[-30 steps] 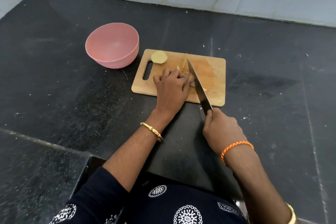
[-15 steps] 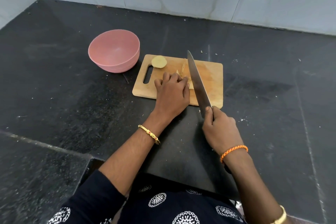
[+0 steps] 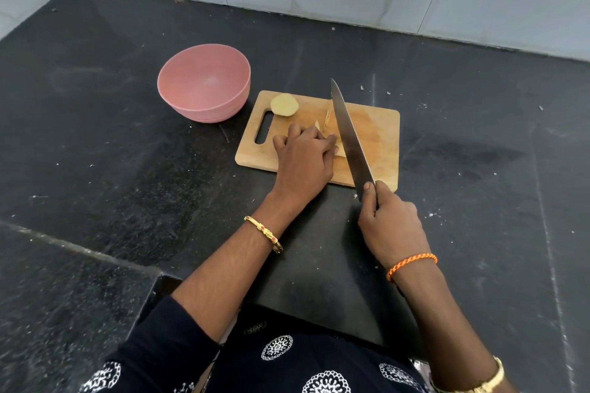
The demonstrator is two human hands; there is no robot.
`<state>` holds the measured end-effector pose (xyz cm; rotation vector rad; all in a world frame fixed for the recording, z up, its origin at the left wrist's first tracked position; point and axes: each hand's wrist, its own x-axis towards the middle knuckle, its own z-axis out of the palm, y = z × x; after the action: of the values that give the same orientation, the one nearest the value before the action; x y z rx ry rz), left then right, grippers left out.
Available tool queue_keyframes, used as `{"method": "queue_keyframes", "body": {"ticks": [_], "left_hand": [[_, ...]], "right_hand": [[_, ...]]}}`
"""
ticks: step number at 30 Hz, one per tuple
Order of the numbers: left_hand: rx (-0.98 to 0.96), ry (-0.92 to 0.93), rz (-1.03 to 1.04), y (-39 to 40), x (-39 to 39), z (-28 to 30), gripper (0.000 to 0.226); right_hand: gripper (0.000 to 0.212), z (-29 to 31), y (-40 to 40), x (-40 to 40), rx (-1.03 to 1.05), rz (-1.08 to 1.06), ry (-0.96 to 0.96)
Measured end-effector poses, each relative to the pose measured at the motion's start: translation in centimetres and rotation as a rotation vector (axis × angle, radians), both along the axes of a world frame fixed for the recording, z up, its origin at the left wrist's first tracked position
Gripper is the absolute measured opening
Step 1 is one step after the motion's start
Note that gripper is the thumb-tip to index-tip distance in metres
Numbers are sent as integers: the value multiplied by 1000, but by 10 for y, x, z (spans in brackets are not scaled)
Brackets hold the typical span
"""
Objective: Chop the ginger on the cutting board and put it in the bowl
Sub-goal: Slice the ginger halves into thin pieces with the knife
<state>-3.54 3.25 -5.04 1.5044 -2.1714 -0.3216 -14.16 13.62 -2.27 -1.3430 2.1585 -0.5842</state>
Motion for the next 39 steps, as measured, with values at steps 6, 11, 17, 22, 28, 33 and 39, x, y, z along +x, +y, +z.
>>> {"method": "queue_keyframes", "body": {"ticks": [6,11,17,22,28,33,39], "left_hand": [[-17,29,-5,-3,-1,-2,24],[-28,22,-15,-4,0,-3,23],[-40,38,23,-2,-2,-5,23],[-6,56,69,-4,-2,-6,25],[25,81,68,-6,3,-4,26],[24,83,42,-6,3,-3,24],[8,96,21,-6,4,-2,23]], "right_hand": [[33,0,-8,0,60,29,30],[33,8,-20,-2,141,59,17],[32,12,-16,-5,267,83,20],[31,21,14,-16,282,73,5],[38,29,32,-17,165,13,-59],[34,18,20,-8,107,30,-26],[35,11,9,-9,108,50,33]]}}
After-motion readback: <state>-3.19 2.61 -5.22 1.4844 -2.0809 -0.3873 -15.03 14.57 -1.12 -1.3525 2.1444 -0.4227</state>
